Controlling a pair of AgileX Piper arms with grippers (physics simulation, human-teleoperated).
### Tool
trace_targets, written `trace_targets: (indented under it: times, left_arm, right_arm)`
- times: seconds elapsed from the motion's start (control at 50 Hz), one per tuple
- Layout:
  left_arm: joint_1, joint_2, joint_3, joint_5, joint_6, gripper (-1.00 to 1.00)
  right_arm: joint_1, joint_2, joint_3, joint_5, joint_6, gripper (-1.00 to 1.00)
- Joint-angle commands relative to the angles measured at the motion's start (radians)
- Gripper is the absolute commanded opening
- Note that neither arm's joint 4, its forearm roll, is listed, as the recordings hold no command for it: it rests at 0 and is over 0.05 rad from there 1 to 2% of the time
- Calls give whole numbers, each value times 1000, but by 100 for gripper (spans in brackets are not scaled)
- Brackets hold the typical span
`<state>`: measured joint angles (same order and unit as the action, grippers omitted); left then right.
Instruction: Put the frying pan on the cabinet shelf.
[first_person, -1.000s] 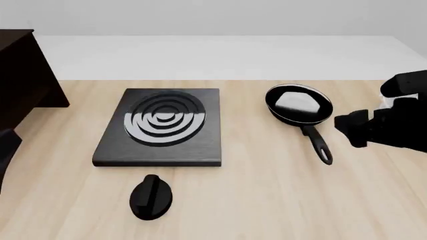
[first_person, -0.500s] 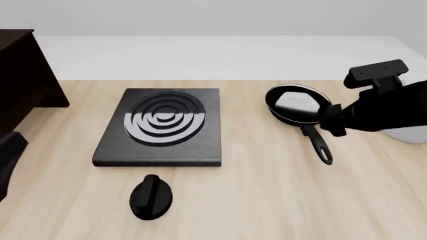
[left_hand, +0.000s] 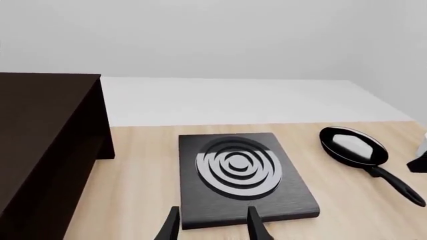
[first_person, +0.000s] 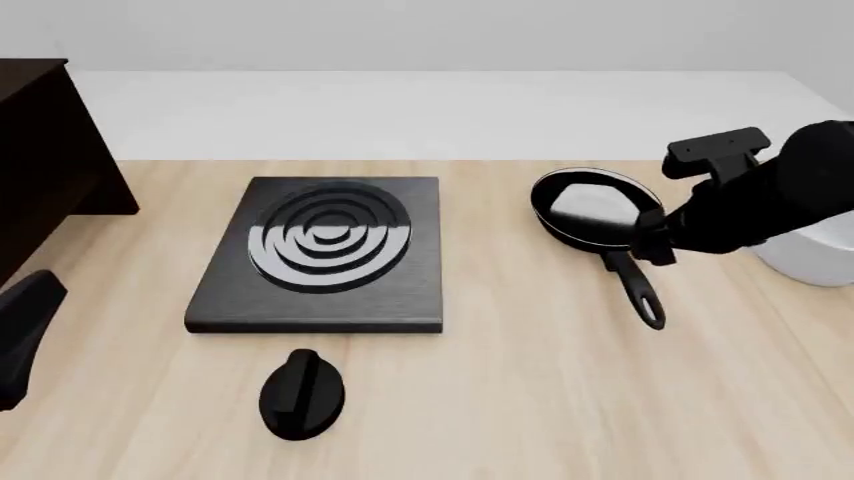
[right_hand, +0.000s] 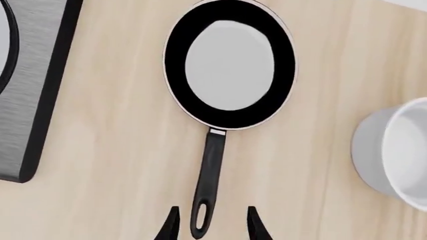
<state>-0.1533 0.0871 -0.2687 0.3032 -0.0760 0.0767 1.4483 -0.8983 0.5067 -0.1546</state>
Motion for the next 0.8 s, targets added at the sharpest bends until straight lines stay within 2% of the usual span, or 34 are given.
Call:
trace_targets:
  times: [0.02,0.22,0.28,0.34,0.58,0.8]
  left_arm:
    - [1,-1,10,-8,7,100]
    - [2,-2,12,-8,8,100]
    - [1,-2,13,-8,9,100]
    - [-10,-5,20,-9,30,100]
    - [-4,-2,32,-22,25,100]
    - [-3,-1,41,-29,25,100]
  right_arm:
    - [-14,79,-29,-12,-17,100]
    - [8,127,-31,-37,-6,100]
    - [3,146,-41,-32,-28,100]
    - [12,148,-50,-18,-14,100]
    - [22,214,-24,-83,-1,100]
    - [-3,266,11,-138,-18,100]
